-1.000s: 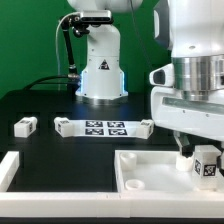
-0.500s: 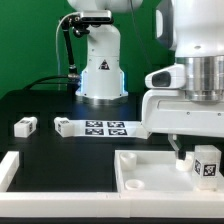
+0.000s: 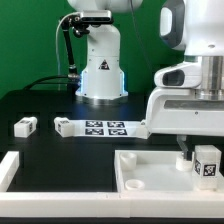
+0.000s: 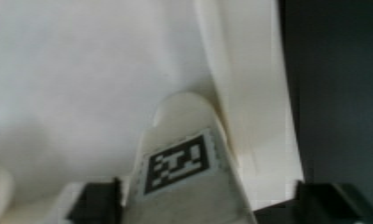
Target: Assemble square table
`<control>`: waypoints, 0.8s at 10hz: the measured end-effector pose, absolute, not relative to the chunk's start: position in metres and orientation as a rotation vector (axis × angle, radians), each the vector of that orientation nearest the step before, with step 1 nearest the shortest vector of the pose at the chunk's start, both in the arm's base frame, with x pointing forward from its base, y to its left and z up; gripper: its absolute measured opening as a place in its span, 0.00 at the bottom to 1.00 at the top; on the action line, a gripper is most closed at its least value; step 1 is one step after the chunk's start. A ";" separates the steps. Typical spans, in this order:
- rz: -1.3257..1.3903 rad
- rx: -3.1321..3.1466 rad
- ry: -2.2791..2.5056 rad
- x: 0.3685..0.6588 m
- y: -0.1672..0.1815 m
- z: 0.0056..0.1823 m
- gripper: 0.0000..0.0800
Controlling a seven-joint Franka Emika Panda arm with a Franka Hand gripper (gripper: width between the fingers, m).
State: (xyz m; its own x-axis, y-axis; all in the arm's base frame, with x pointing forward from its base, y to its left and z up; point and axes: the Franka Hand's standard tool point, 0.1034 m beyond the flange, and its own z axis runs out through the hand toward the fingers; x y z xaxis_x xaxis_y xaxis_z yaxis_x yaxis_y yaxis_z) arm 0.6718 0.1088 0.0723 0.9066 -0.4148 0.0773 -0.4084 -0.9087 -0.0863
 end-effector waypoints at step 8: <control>0.057 -2.116 2.087 0.676 0.110 0.073 0.36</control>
Offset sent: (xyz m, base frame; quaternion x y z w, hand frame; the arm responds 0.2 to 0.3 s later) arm 0.0045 -0.0024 0.0017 -0.0303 0.0292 0.3301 0.9430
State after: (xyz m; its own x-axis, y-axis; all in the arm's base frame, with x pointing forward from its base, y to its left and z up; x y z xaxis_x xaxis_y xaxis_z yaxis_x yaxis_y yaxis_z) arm 0.6759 0.1098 0.0726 0.0205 -0.9892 -0.1451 -0.9957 -0.0070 -0.0928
